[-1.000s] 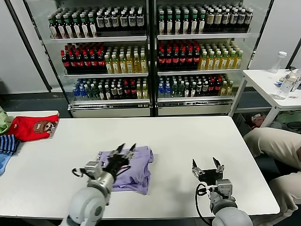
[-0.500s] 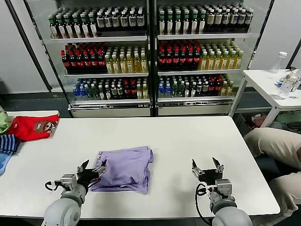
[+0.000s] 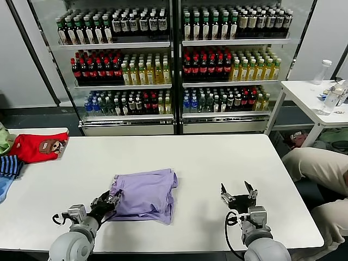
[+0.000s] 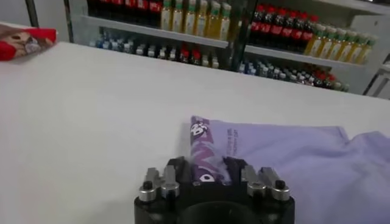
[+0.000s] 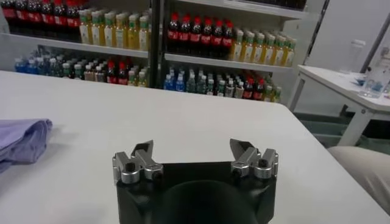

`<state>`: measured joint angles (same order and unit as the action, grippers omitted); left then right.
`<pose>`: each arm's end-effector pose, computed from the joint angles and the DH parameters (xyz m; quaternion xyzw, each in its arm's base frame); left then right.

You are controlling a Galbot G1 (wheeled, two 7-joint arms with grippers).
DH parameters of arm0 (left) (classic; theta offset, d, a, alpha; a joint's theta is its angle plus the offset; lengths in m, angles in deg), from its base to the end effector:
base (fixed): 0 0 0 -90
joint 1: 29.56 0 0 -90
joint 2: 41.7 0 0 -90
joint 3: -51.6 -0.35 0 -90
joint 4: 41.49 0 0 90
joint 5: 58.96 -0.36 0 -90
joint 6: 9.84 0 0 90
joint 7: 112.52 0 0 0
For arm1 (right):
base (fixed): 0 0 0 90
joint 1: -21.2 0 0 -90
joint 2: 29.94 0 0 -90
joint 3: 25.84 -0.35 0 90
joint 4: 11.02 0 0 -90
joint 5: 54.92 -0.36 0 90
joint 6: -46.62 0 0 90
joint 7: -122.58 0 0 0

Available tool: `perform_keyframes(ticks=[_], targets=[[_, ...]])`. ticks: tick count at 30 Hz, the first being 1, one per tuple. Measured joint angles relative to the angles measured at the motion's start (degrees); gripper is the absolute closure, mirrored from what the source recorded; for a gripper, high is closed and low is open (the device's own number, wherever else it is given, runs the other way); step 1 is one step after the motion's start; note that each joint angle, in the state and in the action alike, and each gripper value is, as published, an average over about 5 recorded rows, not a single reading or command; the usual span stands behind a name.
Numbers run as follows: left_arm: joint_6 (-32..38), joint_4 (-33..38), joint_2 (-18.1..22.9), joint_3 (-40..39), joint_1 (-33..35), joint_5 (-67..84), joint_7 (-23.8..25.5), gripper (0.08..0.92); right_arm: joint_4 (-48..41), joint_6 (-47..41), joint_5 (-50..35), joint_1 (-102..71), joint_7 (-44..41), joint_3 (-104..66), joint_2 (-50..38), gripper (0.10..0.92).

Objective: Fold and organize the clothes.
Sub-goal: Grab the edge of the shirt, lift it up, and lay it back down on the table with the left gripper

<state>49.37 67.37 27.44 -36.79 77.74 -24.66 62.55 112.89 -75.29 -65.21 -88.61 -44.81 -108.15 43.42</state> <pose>0.2612 0.0921 -0.3065 -0.0352 -0.9590 0.0936 0.2651 0.2262 -0.0044 -0.2456 0.0180 -0.9833 0.0658 0.1687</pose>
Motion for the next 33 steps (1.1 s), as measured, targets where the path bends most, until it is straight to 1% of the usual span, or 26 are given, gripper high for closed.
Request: perform_keyframes(ticks=[10, 14, 19, 23, 29, 33], targets=[[-1.0, -0.19, 0.69, 0.55, -0.24, 4.08, 0.39, 0.796, -0.03, 0.03, 0.05, -0.04, -0.01, -0.12, 0.16, 0.203], [-1.31, 1.14, 0.43, 1.95, 0.17, 5.86, 0.19, 0.875, 0.3, 0.01, 0.06, 0.18, -0.02, -0.27, -0.09, 0.203], [-1.85, 5.52, -1.04, 7.36, 1.54, 8.4, 0.52, 0.882, 0.34, -0.06, 0.05, 0.79, -0.06, -0.15, -0.23, 0.203], [-2.09, 7.97, -3.74, 14.42, 3.0, 8.97, 1.8, 0.882, -0.05, 0.13, 0.02, 0.89, -0.22, 0.0, -0.16, 0.203], [-2.27, 7.21, -9.43, 24.24, 4.91, 6.55, 6.65, 0.882, -0.31, 0.48, -0.14, 0.94, -0.45, 0.02, -0.63, 0.203], [-2.36, 6.62, -11.69, 26.42, 4.96, 4.04, 9.54, 0.882, 0.01, 0.44, -0.21, 0.99, -0.47, -0.1, -1.13, 0.203]])
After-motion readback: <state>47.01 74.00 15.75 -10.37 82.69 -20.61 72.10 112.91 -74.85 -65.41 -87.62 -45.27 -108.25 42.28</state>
